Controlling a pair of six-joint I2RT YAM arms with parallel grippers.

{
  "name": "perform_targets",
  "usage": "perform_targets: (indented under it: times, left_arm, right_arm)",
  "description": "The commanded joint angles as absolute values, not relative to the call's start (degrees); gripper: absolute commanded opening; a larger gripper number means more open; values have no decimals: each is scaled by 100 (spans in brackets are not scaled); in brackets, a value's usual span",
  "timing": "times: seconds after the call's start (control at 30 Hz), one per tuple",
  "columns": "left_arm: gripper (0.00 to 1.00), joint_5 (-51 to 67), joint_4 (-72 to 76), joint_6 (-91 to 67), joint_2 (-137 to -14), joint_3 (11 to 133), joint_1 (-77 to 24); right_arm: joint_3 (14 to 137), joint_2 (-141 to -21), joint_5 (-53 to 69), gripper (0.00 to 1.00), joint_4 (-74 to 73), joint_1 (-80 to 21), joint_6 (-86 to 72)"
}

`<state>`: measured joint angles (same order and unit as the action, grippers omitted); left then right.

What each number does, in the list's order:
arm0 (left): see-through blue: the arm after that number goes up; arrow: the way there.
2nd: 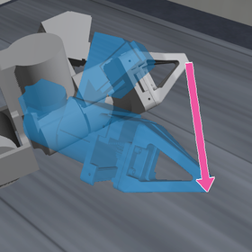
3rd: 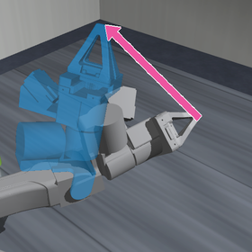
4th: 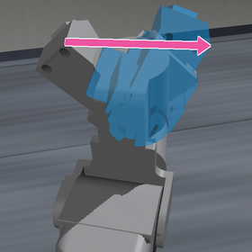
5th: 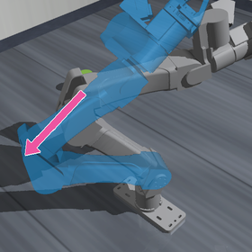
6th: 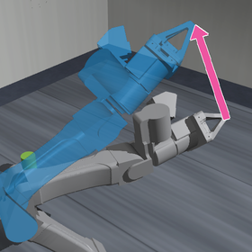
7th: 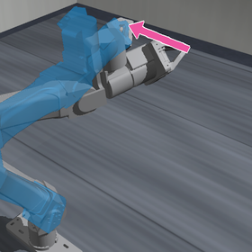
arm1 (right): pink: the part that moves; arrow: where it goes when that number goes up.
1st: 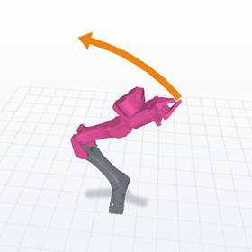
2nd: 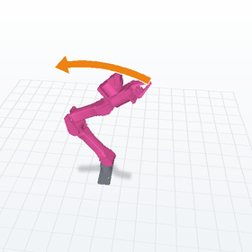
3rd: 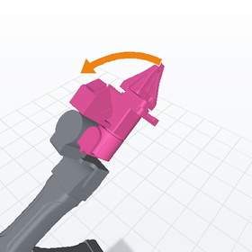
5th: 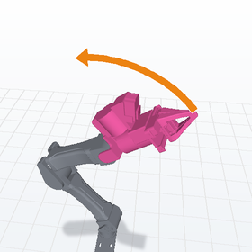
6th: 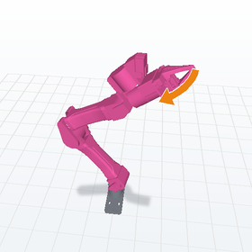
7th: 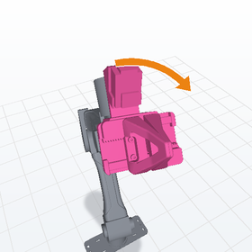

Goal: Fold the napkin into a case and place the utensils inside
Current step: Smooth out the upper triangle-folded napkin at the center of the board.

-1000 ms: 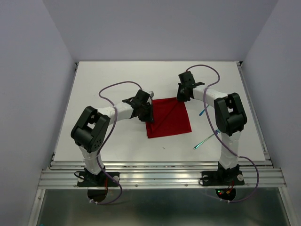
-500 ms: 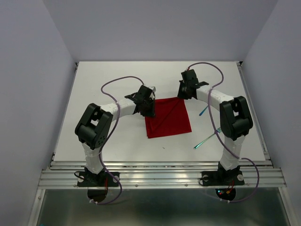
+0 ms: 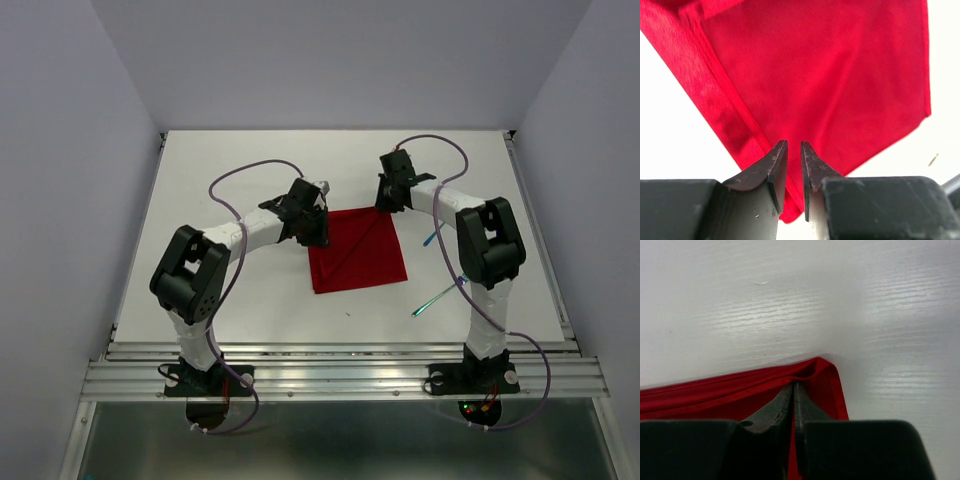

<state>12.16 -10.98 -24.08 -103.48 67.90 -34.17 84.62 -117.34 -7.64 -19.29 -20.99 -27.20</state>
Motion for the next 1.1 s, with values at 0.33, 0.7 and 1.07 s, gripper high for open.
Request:
perform_targets:
  times: [0.33, 0.7, 1.07]
  left_arm:
    - [26, 1547, -941, -2540, -9712, 6161, -3568]
    - [26, 1697, -888, -2461, -9949, 6082, -3788]
    - [24, 976, -1142, -2312, -10257, 6284, -3771]
  right_arm:
    - [8402, -11584, -1090, 9, -1863, -2030, -2804]
    - [8358, -11567, -1046, 9, -1863, -2030, -2821]
    - [8183, -11180, -984, 9, -1863, -2030, -2725]
